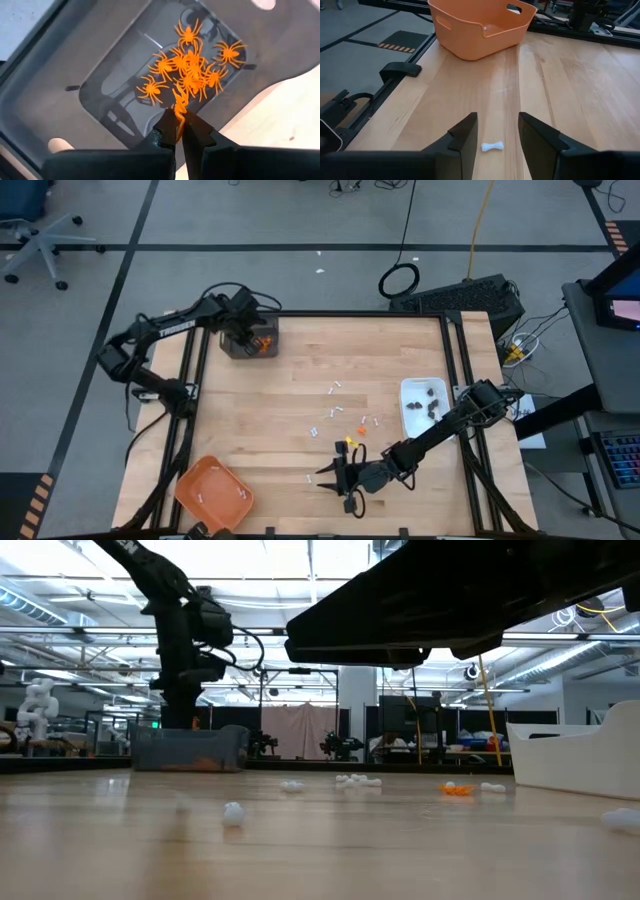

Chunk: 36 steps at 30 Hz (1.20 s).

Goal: Sort Halloween decoration
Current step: Put the orange spider toy into the black bin, then put the white bone toy into the orange bin

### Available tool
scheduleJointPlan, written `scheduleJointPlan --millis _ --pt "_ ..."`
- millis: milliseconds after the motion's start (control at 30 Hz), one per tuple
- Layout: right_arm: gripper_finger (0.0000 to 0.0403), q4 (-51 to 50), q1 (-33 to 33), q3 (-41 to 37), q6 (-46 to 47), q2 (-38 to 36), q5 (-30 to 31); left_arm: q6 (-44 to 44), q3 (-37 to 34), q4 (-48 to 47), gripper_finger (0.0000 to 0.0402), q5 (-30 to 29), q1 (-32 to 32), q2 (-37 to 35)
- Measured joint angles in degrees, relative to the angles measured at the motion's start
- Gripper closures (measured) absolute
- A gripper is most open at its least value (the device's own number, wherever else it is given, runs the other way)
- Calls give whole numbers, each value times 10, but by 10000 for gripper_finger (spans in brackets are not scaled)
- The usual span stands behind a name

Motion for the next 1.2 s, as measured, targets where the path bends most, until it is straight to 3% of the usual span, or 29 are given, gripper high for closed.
scheduleJointPlan --millis 267,567,733,967,1200 --pt "275 0 -1 0 -13 0 0 -16 -5 1 382 -15 -2 7" --pt "274 -2 -1 0 9 0 -2 -56 -5 -4 280 -50 -21 -3" --pt "257 -32 -1 0 43 0 -16 -92 -5 -7 254 -52 -63 -44" --pt "215 -30 -1 16 22 0 -17 -170 -25 -1 252 -73 -204 -152" --pt "200 -46 -12 34 -17 0 3 -269 -77 47 252 -175 -408 -247"
